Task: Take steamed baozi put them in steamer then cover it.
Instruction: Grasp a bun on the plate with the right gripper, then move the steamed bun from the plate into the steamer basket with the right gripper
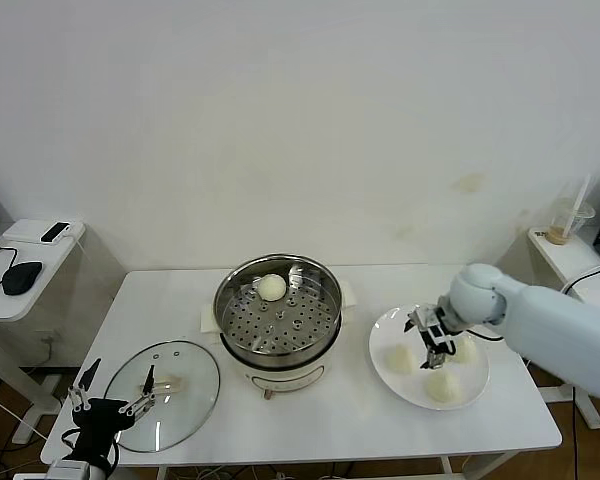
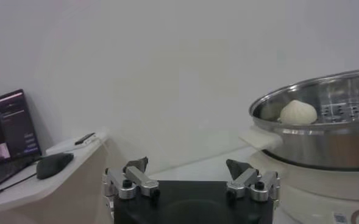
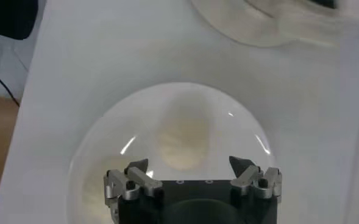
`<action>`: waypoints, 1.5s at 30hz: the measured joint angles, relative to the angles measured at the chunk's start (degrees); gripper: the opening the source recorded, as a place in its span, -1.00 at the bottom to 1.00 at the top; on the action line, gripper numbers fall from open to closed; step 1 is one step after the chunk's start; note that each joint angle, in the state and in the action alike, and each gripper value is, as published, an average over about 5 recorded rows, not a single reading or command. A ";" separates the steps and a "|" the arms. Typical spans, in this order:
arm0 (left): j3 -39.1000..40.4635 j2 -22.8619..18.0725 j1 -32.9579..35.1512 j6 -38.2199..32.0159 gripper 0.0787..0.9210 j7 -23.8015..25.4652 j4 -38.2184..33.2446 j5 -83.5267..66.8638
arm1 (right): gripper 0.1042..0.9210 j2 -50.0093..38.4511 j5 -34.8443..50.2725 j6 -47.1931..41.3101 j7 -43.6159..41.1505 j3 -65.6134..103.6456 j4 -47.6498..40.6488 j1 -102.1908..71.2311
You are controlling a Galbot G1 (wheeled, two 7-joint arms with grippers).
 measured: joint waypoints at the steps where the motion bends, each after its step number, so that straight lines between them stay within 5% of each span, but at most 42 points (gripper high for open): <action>1: 0.00 -0.05 0.01 0.02 0.77 0.01 0.01 0.00 | 0.76 0.44 -0.38 0.06 0.07 0.23 -0.46 -0.45; 10: -0.33 -0.12 0.01 0.07 0.77 0.03 0.21 0.02 | 0.71 3.75 -2.81 0.06 0.61 1.78 -4.18 -2.90; 25: -0.33 -0.34 0.06 0.07 0.77 -0.01 -0.05 0.05 | 0.33 5.07 -3.86 0.12 -0.61 2.59 -5.80 -3.17; 45: 0.11 0.24 -0.30 0.09 0.77 -0.07 -1.17 -0.30 | 0.26 2.20 2.73 -0.79 -3.48 1.18 -2.53 11.29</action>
